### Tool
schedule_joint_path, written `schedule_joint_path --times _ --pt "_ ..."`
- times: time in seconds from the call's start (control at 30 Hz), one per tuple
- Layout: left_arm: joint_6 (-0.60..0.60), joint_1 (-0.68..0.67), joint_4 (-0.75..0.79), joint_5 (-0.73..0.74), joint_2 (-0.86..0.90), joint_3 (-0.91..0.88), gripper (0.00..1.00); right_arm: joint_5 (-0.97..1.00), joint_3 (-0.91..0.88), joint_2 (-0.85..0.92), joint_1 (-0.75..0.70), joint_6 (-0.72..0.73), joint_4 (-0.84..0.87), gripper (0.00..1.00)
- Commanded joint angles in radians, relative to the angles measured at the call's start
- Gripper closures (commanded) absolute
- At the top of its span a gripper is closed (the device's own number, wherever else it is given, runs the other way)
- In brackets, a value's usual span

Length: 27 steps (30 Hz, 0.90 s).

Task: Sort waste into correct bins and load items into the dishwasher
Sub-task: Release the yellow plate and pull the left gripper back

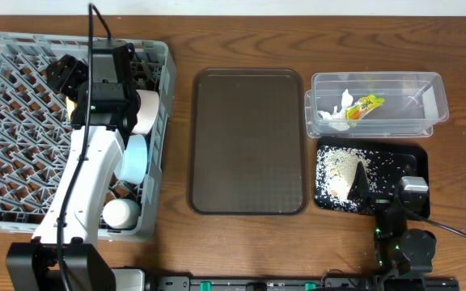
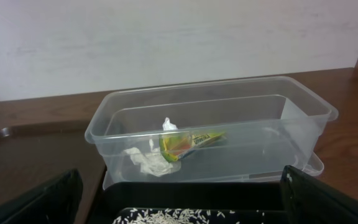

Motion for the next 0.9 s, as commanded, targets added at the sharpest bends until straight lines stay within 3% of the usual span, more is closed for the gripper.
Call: schedule_joint_path --times 0.0,0.2,0.27,0.4,0.53,0.8,0.87 --pt "-0.229 -0.032 -0.011 -0.062 -0.037 -0.006 0.29 0.006 -0.001 -0.005 -0.006 -0.01 -0.003 0.01" --pt "-0.369 -0.183 -0.124 -0.056 -0.143 -0.006 0.29 0.006 -0.001 -0.005 -0.006 -0.01 -0.003 0.01" --pt "-0.472 -0.224 -0.208 -0.008 -0.174 -0.005 0.28 0.006 -0.001 -0.005 -0.006 -0.01 -0.003 0.01" --pt "-0.734 -0.315 -0.417 0.277 -0.251 -0.005 0.28 0.006 -0.001 -0.005 -0.006 -0.01 -0.003 0.01" --pt "-0.958 -0.36 -0.531 0.552 -0.313 -0.005 0.18 0.006 -0.001 -0.005 -0.006 -0.01 -0.003 0.01" --pt "-0.991 -0.409 -0.534 1.05 -0.415 -0.005 0.12 0.006 -0.001 -0.005 -0.006 -0.01 -0.003 0.01" --pt "-0.986 -0.414 -0.538 1.065 -0.419 -0.005 0.11 0.006 -0.001 -0.005 -0.006 -0.01 -0.003 0.01"
